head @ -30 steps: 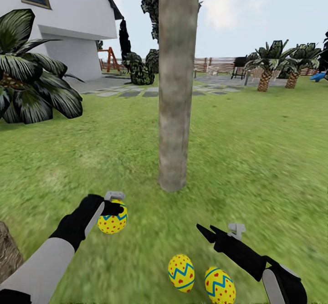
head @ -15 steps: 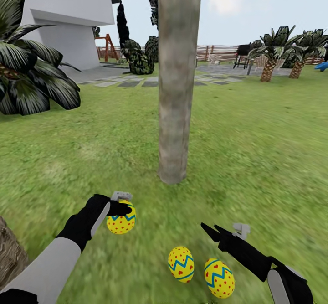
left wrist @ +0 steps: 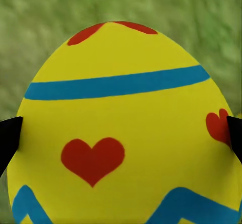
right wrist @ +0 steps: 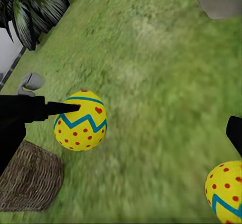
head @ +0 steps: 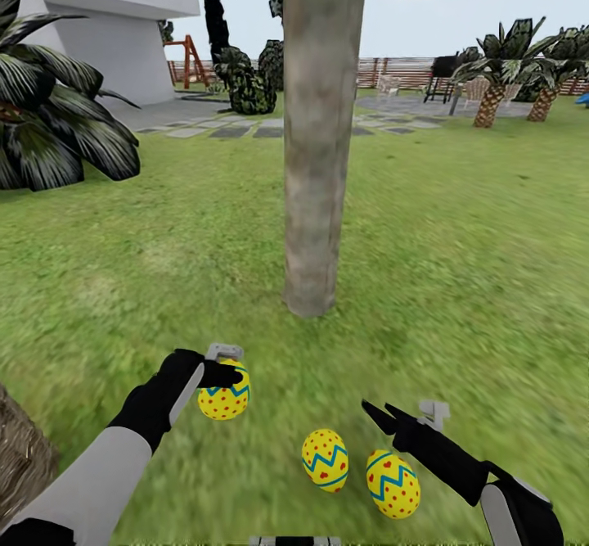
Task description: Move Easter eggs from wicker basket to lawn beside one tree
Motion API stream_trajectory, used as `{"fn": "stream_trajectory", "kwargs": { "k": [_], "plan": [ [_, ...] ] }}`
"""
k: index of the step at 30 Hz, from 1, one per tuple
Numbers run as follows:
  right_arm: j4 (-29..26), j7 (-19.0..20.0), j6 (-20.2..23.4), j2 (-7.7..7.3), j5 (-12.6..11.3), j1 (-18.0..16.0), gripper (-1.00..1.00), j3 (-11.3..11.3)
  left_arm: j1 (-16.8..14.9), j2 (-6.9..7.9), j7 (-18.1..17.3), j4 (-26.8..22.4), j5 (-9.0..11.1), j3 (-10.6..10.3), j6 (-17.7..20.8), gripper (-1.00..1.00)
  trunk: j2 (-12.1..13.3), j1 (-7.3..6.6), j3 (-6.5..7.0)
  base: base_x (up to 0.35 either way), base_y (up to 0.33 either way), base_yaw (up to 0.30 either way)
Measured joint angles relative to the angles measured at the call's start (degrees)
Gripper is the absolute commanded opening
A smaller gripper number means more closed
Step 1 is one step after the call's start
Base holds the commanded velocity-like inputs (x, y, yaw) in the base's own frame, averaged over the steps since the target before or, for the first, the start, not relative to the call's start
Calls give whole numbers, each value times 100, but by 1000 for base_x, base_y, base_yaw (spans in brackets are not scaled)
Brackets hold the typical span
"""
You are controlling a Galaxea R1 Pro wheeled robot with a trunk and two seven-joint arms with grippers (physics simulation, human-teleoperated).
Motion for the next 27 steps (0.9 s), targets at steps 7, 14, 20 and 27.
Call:
{"fn": "stream_trajectory", "kwargs": {
  "k": [7,14,20,27],
  "plan": [
    [-1,7,-9,0,-13,1,100,1,-1,-52,9,2,-13,-6,-3,-100,-10,18,-145,0,0,-74],
    [0,2,-1,0,0,0,100,2,0,-67,11,2,-13,-9,-34,-100,-19,36,-282,0,0,-62],
    [0,1,-2,0,-2,0,100,2,1,-62,13,4,-13,-9,-42,-100,-27,52,-415,0,0,-1],
    [0,1,-7,0,-3,0,100,2,8,-64,18,7,-12,-238,-144,-100,-36,70,-570,0,0,-12]
  ]
}}
